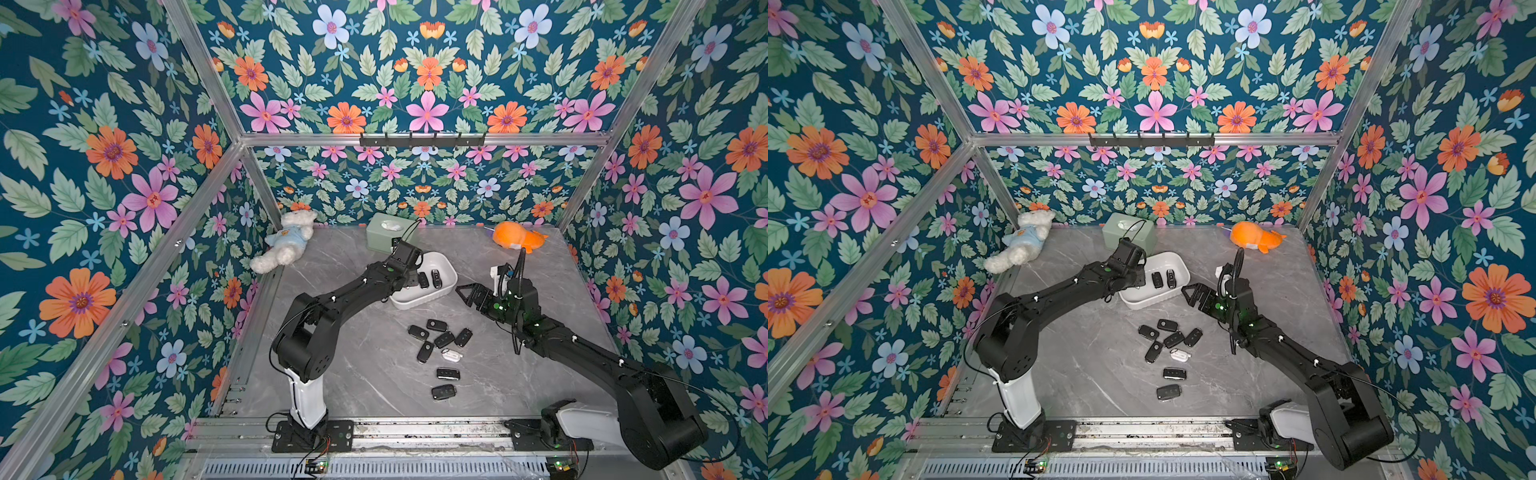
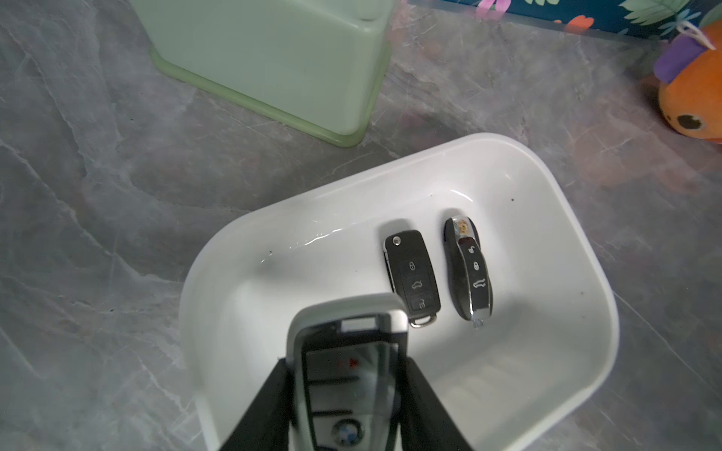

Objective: Place the car key into the storage box
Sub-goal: Place the car key in the storage box.

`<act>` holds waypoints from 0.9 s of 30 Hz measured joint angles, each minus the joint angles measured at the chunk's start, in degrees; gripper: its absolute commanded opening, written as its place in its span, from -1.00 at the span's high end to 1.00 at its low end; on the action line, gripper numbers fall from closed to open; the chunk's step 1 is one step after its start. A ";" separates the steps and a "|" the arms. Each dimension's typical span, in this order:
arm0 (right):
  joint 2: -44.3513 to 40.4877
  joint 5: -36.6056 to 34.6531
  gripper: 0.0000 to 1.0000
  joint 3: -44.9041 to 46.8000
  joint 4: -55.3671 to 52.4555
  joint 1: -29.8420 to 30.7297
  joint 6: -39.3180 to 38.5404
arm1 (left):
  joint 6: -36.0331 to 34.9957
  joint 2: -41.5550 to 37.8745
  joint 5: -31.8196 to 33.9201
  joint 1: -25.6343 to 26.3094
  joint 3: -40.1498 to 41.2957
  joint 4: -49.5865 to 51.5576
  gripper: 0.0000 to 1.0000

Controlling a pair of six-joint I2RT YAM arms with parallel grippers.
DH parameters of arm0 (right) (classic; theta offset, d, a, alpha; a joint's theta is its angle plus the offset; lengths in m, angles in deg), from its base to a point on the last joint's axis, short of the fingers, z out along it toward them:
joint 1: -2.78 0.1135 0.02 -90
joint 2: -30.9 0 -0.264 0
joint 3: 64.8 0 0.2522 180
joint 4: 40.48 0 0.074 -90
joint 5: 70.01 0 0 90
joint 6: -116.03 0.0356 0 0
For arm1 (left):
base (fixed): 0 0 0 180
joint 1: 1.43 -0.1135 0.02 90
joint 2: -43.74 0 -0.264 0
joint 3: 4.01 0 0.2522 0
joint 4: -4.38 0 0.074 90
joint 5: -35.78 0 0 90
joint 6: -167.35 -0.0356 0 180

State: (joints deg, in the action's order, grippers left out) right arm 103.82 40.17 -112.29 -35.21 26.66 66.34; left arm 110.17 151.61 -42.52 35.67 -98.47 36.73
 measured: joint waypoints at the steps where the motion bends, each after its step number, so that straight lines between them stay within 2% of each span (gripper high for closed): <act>1: 0.02 0.20 -0.99 -0.09 -0.02 0.00 -0.39 | 0.22 0.90 0.35 -0.04 -0.59 0.31 0.22; 16: 1.01 0.74 -0.99 -0.66 -1.36 -1.73 -3.13 | 4.26 9.46 0.61 -0.79 -2.62 2.32 0.17; 27: 2.56 0.85 -0.99 -3.02 -2.95 -2.03 -6.19 | 4.72 13.20 0.15 -1.46 -4.59 2.54 0.08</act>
State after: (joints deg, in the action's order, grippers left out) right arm 106.38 41.03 -115.31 -38.16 24.63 60.16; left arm 114.89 164.81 -42.37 34.21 -103.06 39.26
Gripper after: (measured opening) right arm 0.993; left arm 0.446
